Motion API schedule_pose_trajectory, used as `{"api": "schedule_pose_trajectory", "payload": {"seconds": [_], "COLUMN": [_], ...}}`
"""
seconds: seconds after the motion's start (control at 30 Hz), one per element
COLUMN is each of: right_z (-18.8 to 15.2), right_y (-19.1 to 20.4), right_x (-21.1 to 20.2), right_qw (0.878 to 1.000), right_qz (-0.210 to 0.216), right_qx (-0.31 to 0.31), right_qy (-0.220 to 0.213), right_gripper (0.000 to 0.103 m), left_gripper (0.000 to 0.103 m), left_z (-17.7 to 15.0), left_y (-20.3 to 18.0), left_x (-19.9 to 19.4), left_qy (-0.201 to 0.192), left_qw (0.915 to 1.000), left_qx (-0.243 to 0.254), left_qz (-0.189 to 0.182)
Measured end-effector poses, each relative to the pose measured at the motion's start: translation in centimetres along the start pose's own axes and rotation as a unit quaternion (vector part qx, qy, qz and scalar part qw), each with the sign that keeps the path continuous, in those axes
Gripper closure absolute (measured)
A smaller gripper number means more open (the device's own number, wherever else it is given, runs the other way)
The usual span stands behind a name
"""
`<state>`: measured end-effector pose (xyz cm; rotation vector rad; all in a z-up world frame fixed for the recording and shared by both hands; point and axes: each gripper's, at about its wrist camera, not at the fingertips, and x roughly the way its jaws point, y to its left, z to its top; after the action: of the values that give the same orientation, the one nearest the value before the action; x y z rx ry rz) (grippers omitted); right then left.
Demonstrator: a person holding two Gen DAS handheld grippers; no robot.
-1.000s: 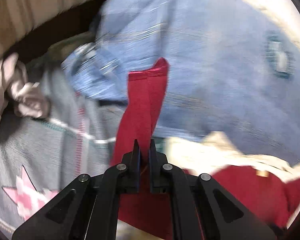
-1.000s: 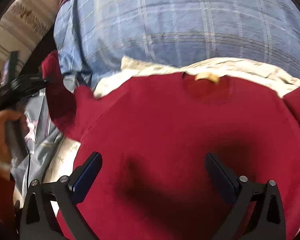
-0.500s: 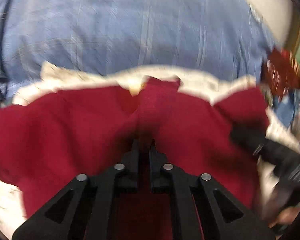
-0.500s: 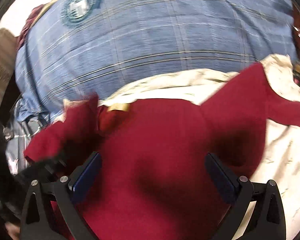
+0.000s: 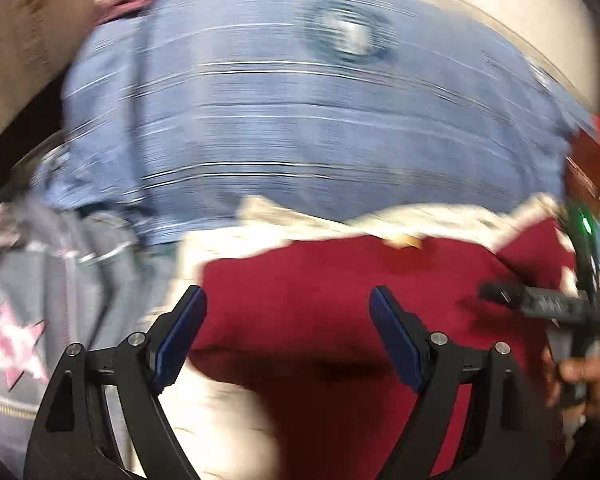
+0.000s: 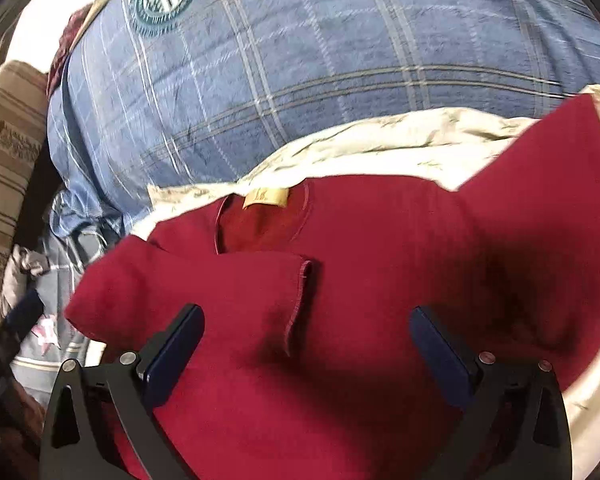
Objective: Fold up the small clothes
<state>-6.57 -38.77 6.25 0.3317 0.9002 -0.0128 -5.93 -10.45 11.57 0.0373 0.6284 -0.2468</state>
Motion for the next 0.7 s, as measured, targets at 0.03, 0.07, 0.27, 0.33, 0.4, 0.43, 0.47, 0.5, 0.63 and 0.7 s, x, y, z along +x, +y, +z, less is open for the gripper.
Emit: {"api": "schedule_pose_trajectory", "payload": {"seconds": [0.03,0.07,0.27,0.33,0.4,0.43,0.47,0.5,0.63,0.7], "right_z": [0.0,0.0,-0.2,0.3,1.0,1.4,1.6,2.0,2.5,2.5], "right_y": [0.6,0.9,4.1,3.7,2.8,2.3,1.9,1.0,-2.0,-2.4], "right_x": [0.8,1.3,2.5,0.9,-1.2,-2.5,-3.0,-3.6,-3.7,-2.9], "right_qw": [1.000,0.999,0.990,0.993,0.995,0.993,0.991,0.990,0.990,0.989], "right_qz": [-0.018,-0.032,-0.079,-0.059,-0.045,-0.063,-0.076,-0.089,-0.117,-0.129], "right_qx": [-0.017,-0.031,-0.120,-0.102,-0.086,-0.085,-0.087,-0.085,-0.049,-0.042], "right_qy": [0.003,0.005,-0.004,-0.018,-0.040,-0.057,-0.065,-0.070,-0.062,-0.057], "right_gripper": [0.001,0.005,0.078,0.099,0.099,0.099,0.099,0.099,0.099,0.099], "left_gripper": [0.019,0.019,0.019,0.019,0.019,0.019,0.019,0.019,0.019,0.019], "left_z": [-0.3,-0.7,-1.5,-1.7,-1.8,-1.7,-1.7,-1.7,-1.6,-1.7], "left_y": [1.6,2.8,7.7,8.5,8.6,8.4,8.2,7.8,6.3,5.3], "left_x": [0.5,0.9,2.4,2.3,2.2,2.2,2.2,2.3,3.1,3.5], "left_qy": [-0.003,-0.003,-0.011,-0.011,-0.018,-0.022,-0.023,-0.021,-0.011,-0.005], "left_qw": [0.9996,0.9990,0.9912,0.9894,0.9888,0.9889,0.9894,0.9903,0.9936,0.9954], "left_qx": [-0.023,-0.038,-0.108,-0.127,-0.134,-0.133,-0.130,-0.125,-0.104,-0.089], "left_qz": [0.016,0.024,0.076,0.070,0.064,0.063,0.061,0.057,0.044,0.036]}}
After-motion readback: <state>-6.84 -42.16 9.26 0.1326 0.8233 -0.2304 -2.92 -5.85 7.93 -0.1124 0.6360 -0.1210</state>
